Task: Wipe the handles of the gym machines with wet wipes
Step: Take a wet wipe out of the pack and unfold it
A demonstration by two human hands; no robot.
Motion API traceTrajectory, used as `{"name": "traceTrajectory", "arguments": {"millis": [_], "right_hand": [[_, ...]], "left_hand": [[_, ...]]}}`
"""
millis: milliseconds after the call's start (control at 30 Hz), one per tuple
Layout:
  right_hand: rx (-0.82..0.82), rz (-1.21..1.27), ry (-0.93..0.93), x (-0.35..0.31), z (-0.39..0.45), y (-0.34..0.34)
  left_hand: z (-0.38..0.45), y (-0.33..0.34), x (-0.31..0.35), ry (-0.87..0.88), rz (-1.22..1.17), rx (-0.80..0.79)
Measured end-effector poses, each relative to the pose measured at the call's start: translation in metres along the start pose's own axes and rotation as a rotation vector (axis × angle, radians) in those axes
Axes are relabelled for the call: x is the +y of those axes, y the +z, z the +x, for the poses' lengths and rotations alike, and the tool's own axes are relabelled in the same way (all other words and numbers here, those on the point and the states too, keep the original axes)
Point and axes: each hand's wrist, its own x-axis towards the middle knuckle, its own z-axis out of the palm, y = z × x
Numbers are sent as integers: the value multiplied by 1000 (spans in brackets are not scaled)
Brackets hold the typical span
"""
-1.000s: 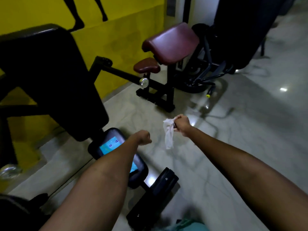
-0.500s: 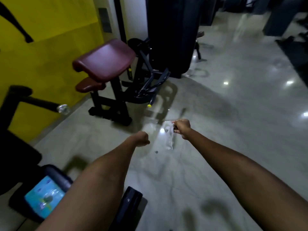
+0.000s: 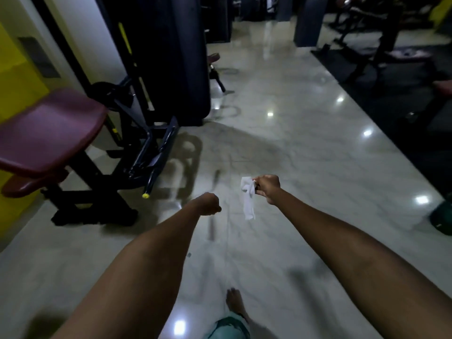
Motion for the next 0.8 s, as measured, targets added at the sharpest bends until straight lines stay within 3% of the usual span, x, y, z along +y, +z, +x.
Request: {"name": "traceTrajectory", "arguments": {"millis": [333,533,800], "right_hand": [[86,29,-21,-101,164,-36],[116,72,-50,-162,259,-38],[128,30,-52,-220,416,-42]], "left_hand": [[187,-94,66,140,34,-23],[283,-161,112,205,153,69],[442,-215,150,199,253,2]]}}
